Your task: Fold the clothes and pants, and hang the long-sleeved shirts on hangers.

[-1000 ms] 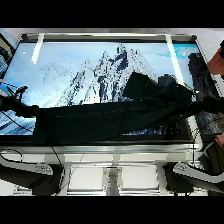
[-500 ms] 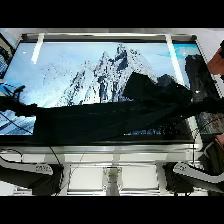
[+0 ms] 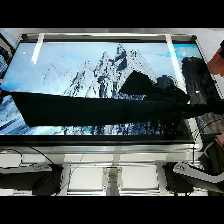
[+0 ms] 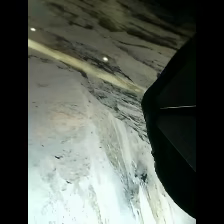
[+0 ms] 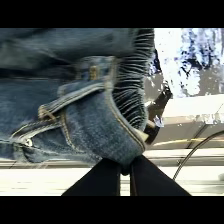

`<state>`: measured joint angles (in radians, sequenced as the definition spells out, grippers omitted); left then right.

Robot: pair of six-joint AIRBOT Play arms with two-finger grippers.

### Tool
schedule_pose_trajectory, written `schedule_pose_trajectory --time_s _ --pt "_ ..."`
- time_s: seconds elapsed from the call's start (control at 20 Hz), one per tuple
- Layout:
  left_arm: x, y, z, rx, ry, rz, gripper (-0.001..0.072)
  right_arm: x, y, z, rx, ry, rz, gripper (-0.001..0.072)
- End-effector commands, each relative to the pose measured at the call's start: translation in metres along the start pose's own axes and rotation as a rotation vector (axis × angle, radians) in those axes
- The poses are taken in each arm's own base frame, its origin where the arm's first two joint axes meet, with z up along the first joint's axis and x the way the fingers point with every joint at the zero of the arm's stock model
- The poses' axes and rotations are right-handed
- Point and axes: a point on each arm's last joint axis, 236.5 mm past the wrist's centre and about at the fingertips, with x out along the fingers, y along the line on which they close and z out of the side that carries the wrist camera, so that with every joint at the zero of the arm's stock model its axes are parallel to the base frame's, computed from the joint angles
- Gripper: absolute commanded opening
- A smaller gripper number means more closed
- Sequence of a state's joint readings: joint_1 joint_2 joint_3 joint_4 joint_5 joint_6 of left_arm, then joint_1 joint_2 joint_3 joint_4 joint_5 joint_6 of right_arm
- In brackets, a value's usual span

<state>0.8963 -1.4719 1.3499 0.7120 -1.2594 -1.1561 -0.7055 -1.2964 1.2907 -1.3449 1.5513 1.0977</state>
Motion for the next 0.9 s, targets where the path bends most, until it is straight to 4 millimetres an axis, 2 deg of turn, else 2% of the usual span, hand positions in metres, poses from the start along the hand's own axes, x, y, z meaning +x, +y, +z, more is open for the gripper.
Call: schedule_pose_trajectory --time_s 0.0,0.15,0.3,0.45,0.55,0.6,0.7,0.85 --pt "-0.016 -0.013 0.042 -0.159 -0.173 -0.092 0.0021 0.002 -0.008 0.0 -0.023 -0.001 -0.03 0.0027" --pt "-0.011 -0.025 0.064 -0.173 -0.265 -0.114 0.0021 0.003 -0.005 0.009 -0.048 -0.028 -0.026 0.0026" --pt "0.016 -0.035 0.061 -0.14 -0.246 -0.096 0.0021 0.02 0.009 0.01 -0.092 -0.004 0.023 0.0026" --pt "0.049 -0.04 0.05 -0.124 -0.192 -0.092 0.0022 0.056 0.019 -0.011 -0.124 0.082 0.063 0.0026" --pt "0.07 -0.039 0.04 -0.121 -0.151 -0.085 0.0045 0.075 0.017 -0.029 -0.115 0.128 0.067 0.0026" --pt "0.079 -0.039 0.036 -0.121 -0.132 -0.086 0.0129 0.082 0.014 -0.037 -0.11 0.151 0.061 0.0026" --pt "0.097 -0.037 0.025 -0.102 -0.091 -0.087 0.0152 0.092 0.014 -0.048 -0.103 0.178 0.065 0.0026" --pt "0.118 -0.04 0.01 -0.047 -0.04 -0.093 0.0296 0.099 0.014 -0.051 -0.066 0.178 0.064 0.0027"
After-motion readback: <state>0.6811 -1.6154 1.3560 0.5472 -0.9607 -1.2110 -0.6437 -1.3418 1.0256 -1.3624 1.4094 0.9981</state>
